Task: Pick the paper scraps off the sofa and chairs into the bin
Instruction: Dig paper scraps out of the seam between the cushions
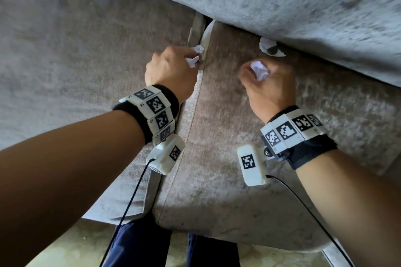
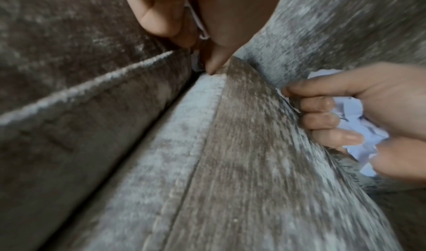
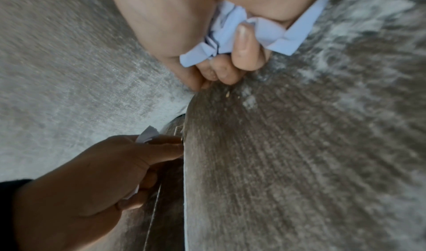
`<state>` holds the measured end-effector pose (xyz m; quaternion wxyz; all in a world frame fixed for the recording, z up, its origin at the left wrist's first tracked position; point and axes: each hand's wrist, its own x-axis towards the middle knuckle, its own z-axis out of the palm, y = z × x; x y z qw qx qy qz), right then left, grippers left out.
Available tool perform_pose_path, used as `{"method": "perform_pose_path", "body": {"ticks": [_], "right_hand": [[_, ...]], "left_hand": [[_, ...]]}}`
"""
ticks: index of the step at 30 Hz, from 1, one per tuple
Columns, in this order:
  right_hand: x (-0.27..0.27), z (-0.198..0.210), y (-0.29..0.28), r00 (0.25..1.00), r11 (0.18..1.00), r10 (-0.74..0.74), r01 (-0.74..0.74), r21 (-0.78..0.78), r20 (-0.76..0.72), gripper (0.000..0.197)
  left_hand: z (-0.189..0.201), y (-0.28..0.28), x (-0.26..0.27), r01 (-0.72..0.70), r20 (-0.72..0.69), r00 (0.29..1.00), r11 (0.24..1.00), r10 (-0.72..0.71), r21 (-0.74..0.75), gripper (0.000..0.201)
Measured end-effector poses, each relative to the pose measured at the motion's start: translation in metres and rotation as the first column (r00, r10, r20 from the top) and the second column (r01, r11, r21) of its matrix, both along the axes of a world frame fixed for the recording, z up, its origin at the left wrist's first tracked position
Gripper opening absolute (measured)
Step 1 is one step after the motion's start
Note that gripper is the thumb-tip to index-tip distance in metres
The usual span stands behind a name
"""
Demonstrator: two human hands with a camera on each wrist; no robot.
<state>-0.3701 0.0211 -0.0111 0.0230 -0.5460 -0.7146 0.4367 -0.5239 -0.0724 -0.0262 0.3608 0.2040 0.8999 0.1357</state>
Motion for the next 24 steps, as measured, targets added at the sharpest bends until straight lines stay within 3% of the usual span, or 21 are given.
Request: {"method": "perform_pose_path", "body": {"ticks": [4, 9, 13, 15, 18, 24], "right_hand": [[0.008, -0.001, 0.015, 0.998, 0.995, -0.058, 0.057, 0.084, 0.018, 0.011], [0.009, 0.001, 0.043, 0.992, 0.964, -0.053, 0.021, 0.266, 0.113, 0.027], [0.009, -0.001, 0.05, 0.963, 0.963, 0.009, -0.08, 0.256, 0.268, 0.017], [0.008, -0.006, 0.051, 0.948, 0.969, 0.009, -0.087, 0.232, 0.318, 0.026], [0.005, -0.01, 0.051, 0.946, 0.968, 0.015, -0.095, 0.232, 0.325, 0.038], [-0.001, -0.011, 0.045, 0.927, 0.969, -0.007, -0.086, 0.23, 0.376, 0.033]], "left_hand": [[0.002, 0.001, 0.003, -0.032, 0.011, 0.999, 0.999, 0.032, 0.016, 0.026], [0.005, -0.001, 0.007, -0.066, -0.018, 0.998, 0.997, 0.067, 0.025, 0.021], [0.009, -0.003, 0.009, -0.101, -0.016, 0.995, 0.995, 0.102, 0.021, 0.015], [0.012, -0.004, 0.011, -0.104, -0.019, 0.994, 0.994, 0.105, 0.034, 0.012], [0.019, -0.006, 0.012, -0.127, -0.029, 0.991, 0.989, 0.129, 0.069, 0.014], [0.032, -0.013, 0.011, -0.141, -0.026, 0.989, 0.983, 0.145, 0.122, 0.015]]}}
